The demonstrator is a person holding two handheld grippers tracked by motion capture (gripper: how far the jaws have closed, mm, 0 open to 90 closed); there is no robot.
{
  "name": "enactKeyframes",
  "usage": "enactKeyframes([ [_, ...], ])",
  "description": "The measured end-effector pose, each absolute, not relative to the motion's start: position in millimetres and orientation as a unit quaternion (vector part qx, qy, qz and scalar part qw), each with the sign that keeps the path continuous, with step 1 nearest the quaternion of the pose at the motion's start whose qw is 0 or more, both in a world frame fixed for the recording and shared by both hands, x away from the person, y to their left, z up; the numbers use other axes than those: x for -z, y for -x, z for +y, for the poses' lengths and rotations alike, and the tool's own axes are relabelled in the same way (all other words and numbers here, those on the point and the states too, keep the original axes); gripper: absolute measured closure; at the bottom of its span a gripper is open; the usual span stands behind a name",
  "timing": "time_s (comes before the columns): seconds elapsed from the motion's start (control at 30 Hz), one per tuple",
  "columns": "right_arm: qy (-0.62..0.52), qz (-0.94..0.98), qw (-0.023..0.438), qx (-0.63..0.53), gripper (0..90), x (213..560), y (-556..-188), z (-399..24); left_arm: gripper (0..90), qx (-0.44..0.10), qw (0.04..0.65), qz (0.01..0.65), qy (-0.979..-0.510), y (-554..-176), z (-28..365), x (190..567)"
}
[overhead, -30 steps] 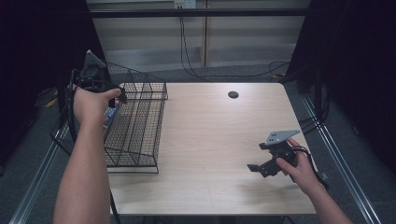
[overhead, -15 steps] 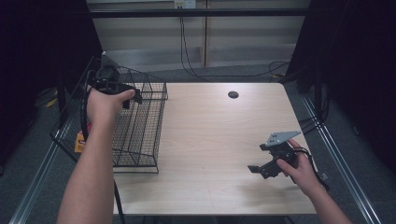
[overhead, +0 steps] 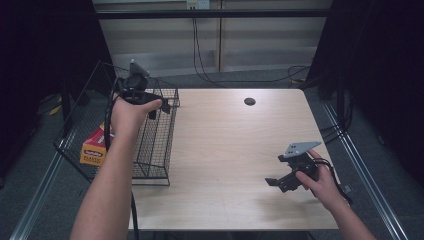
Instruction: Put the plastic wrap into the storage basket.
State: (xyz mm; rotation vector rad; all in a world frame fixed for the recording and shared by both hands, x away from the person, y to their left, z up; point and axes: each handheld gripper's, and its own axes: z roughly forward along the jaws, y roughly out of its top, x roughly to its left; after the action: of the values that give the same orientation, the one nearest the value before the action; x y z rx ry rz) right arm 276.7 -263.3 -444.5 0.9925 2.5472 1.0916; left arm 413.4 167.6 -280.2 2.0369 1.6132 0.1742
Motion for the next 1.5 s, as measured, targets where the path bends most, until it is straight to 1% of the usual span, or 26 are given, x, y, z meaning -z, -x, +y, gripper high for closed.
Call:
enactKeyframes([
  [0.57,-0.336,0.863,0.100,-0.365,2.2,445.6,-275.5,-262.0,15.3,-0.042,0.284,0.542,-0.790,-407.4,129.7,291.6],
  [0.8,-0.336,0.863,0.095,-0.365,2.2,448.0,-275.0,-262.0,15.2,-0.033,0.290,0.526,-0.799,-405.4,117.6,301.5],
  [0.83,-0.338,0.863,0.101,-0.361,2.2,448.5,-274.9,-262.6,15.1,-0.030,0.293,0.526,-0.798,-404.9,115.2,303.3],
  [1.27,-0.345,0.861,0.096,-0.361,2.2,451.6,-274.4,-267.0,14.3,-0.011,0.298,0.495,-0.817,-398.3,95.9,319.9],
  [1.37,-0.346,0.861,0.104,-0.359,2.2,451.8,-274.0,-267.5,13.9,-0.008,0.301,0.490,-0.818,-396.7,92.1,323.1],
  [1.5,-0.345,0.860,0.101,-0.362,2.2,452.8,-274.3,-269.8,13.4,-0.007,0.302,0.481,-0.823,-394.2,87.1,327.5],
])
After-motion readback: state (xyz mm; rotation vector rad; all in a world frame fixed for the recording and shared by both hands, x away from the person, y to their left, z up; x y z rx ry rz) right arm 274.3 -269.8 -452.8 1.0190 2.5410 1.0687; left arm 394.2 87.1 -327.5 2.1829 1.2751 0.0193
